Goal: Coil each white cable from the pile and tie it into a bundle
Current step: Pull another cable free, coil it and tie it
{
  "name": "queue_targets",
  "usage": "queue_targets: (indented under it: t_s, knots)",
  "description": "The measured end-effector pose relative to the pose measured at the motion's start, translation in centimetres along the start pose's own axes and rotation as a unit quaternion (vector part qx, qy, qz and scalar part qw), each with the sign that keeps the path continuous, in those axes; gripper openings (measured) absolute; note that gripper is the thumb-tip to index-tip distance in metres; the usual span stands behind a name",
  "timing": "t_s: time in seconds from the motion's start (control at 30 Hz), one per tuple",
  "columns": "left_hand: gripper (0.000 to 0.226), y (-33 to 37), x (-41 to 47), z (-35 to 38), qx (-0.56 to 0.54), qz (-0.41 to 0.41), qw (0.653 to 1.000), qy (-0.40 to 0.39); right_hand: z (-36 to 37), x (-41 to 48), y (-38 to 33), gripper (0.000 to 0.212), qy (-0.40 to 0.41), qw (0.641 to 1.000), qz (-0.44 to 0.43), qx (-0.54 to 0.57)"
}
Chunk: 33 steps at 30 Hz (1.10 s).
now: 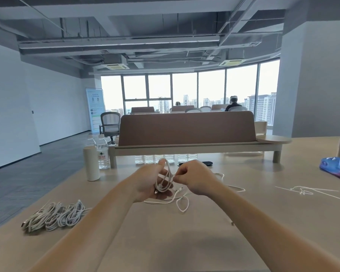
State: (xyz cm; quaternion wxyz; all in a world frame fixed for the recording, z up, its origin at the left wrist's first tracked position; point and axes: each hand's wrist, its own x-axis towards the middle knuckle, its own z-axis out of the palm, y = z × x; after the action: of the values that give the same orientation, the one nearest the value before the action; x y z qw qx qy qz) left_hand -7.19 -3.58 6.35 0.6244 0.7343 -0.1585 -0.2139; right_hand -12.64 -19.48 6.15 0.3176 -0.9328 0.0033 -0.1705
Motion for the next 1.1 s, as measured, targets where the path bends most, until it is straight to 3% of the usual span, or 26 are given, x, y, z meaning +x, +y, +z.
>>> queue_targets:
  t_s: [0.3,0.47,0.63,0.83,1.1]
  knots:
    - [0.064,-0.3,0.1,0.5,0.022,0.007,0.999,-0.048,0.6,0.3,0.2,0.025,0.006,0.997,0.032,-0.068]
    - [0.069,-0.7,0.3,0.7,0.009,0.001,1.0,-0.007,0.5,0.1,-0.2,0.021,0.001,0.997,0.017,-0.069]
    - [0.058,-0.6,0.7,0.0,-0.008,-0.005,0.998,0.056,0.1,0.0,0.6,0.007,-0.045,0.997,0.049,0.04]
    - [0.048,-0.4,0.9,-1.6,-0.029,-0.042,0.997,0.061,-0.8,-0.4,2.8,0.008,-0.138,0.97,0.15,0.133]
    - [0.045,-1.0,1.0,-0.3,0.005,-0.032,0.999,0.018,-0.8,0.0,1.6,0.01,-0.031,0.959,0.171,0.223]
